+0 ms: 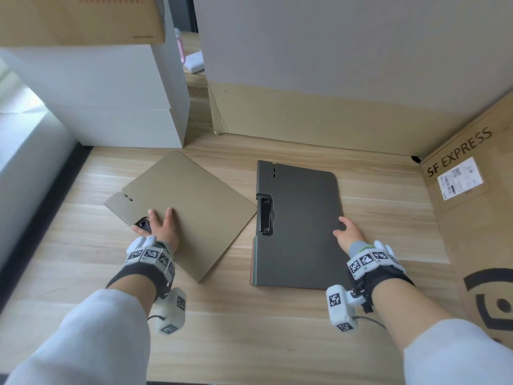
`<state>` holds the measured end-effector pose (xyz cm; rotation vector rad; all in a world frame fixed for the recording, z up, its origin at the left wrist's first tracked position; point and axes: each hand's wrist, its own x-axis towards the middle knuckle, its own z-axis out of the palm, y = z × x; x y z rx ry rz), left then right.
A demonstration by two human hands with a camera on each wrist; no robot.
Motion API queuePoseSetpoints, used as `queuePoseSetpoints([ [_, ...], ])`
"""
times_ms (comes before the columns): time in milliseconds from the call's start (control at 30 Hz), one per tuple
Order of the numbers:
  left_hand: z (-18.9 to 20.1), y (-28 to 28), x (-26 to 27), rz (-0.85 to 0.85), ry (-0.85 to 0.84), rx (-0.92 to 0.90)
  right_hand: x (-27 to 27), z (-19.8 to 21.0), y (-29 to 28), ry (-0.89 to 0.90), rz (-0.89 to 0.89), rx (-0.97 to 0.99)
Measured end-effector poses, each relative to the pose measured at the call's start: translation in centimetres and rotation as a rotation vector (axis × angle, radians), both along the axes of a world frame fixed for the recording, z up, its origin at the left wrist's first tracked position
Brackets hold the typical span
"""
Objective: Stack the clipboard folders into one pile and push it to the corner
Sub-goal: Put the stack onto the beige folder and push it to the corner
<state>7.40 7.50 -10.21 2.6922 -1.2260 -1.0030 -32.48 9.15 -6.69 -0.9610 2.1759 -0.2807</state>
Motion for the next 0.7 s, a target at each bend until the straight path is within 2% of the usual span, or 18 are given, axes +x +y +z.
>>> queuePoseSetpoints([
  [67,0.0,-0.3,1.2,-0.134,-0.016,-0.022,0.1,0.0,0.0,0.004,0.000,0.003],
  [133,0.1,-0.3,2.0,-0.126,-0.005,-0.132,0.0,0.1,0.0,0.006,0.000,0.010],
  [233,0.5,0.1,1.5,0.151,-0.065,-0.325,0.1,0.2,-0.2,0.010,0.005,0.022],
  [300,1.1,0.4,0.7,0.320,-0.167,-0.269,0.2,0.2,-0.2,0.015,0.008,0.026],
  [367,1.4,0.4,0.7,0.408,-0.159,-0.188,0.2,0.1,-0.3,0.012,0.011,0.025],
  [567,1.0,-1.0,1.1,0.390,-0.172,-0.094,0.1,-0.2,-0.2,0.027,0.015,0.012],
  [700,1.9,-2.0,1.0,0.487,-0.041,-0.132,0.0,-0.3,-0.1,0.026,0.014,0.015],
])
